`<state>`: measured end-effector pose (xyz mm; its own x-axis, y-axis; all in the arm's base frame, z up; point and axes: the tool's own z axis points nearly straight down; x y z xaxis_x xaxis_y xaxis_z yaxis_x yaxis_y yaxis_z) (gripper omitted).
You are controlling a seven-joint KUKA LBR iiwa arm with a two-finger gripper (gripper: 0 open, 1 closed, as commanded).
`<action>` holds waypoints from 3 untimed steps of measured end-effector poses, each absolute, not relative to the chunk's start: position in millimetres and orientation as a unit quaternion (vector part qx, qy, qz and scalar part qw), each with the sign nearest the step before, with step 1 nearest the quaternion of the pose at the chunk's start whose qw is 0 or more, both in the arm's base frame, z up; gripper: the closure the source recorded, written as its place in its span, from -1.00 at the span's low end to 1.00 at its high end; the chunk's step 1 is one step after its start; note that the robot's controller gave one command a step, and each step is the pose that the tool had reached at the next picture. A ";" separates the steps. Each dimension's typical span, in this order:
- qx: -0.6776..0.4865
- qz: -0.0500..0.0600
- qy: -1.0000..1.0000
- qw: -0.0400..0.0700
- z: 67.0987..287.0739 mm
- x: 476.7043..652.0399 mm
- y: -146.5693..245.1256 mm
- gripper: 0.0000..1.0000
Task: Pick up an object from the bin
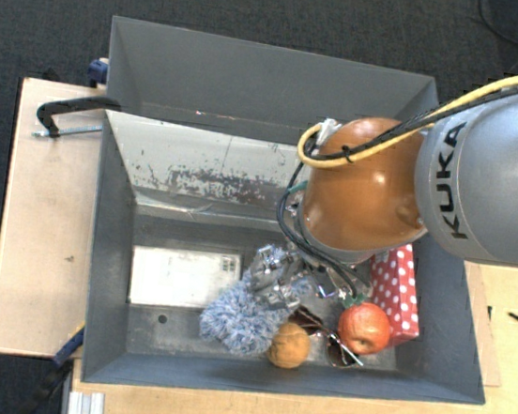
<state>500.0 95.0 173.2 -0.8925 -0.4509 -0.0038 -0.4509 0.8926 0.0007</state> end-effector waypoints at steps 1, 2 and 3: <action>-0.234 0.000 0.972 0.003 176.5 502.9 95.7 1.00; -0.235 0.001 0.972 0.001 175.0 502.3 95.1 1.00; -0.279 -0.001 0.960 0.010 189.7 513.9 96.0 1.00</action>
Offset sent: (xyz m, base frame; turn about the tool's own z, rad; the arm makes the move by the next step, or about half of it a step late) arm 0.0041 -0.0163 0.1178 -0.4054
